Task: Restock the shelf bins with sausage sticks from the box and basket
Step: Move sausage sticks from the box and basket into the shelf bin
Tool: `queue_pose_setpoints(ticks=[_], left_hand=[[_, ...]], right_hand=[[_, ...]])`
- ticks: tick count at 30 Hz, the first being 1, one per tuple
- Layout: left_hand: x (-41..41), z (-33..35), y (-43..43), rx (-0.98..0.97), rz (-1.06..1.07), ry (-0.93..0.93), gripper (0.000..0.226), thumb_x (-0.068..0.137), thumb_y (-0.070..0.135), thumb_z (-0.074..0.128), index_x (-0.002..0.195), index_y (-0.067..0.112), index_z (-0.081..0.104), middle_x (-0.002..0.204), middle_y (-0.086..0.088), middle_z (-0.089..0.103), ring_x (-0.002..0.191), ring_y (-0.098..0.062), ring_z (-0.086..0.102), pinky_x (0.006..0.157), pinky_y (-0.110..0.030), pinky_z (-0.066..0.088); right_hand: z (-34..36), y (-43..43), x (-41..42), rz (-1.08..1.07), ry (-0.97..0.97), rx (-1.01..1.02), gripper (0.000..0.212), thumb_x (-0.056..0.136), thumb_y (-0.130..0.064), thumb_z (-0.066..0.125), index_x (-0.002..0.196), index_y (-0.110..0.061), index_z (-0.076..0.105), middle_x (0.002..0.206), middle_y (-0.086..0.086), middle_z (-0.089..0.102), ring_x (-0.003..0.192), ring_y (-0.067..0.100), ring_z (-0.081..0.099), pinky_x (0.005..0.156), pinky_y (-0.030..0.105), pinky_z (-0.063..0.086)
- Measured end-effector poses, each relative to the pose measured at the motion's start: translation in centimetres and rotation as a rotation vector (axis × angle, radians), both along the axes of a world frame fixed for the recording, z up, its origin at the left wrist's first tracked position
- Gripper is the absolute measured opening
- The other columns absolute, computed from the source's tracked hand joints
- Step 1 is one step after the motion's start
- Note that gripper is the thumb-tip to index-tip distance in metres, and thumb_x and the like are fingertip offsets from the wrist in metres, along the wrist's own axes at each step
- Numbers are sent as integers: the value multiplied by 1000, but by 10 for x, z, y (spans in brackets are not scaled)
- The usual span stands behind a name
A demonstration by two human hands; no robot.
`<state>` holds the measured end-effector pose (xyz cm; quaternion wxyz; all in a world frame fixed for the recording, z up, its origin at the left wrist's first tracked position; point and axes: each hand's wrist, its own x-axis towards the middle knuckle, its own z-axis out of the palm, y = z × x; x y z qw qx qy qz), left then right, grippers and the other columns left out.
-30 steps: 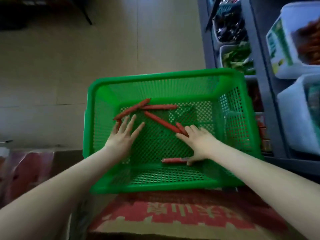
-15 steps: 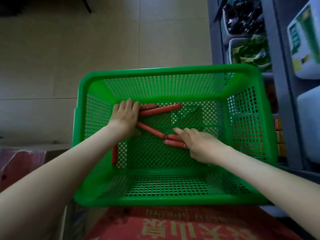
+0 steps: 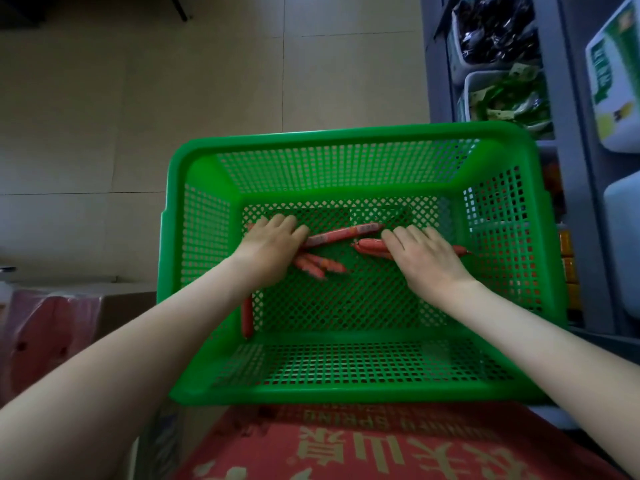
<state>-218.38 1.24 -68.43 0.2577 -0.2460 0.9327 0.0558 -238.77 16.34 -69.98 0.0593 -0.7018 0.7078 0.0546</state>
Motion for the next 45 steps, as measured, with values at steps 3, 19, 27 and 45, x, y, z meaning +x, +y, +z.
queue_pose_setpoints(ticks=[3, 19, 27, 45], left_hand=[[7, 2, 11, 1, -18, -47, 30, 93, 21, 43, 123, 16, 44, 122, -8, 42, 117, -28, 41, 91, -38, 35], [71, 16, 40, -25, -430, 275, 25, 72, 13, 35, 73, 16, 60, 55, 1, 54, 50, -22, 55, 49, -29, 44], [83, 11, 13, 25, -503, 11, 33, 46, 11, 87, 67, 17, 63, 54, 1, 56, 52, -21, 57, 51, -29, 48], [51, 7, 13, -152, -648, 198, 28, 82, 18, 38, 72, 19, 64, 73, -3, 58, 67, -23, 58, 62, -33, 46]], right_hand=[[8, -6, 11, 19, 25, 102, 76, 60, 6, 61, 133, -5, 45, 107, 10, 60, 95, 31, 58, 77, 40, 43], [0, 4, 43, 63, 7, 109, 85, 38, 3, 79, 121, 2, 57, 115, 18, 60, 98, 34, 60, 80, 43, 50], [2, 9, 39, 80, 55, 86, 73, 43, -2, 73, 114, 0, 60, 101, 15, 60, 88, 32, 60, 73, 39, 50], [12, 4, 39, 59, 60, 309, 52, 69, -14, 74, 115, -9, 51, 120, 12, 48, 112, 30, 47, 85, 38, 43]])
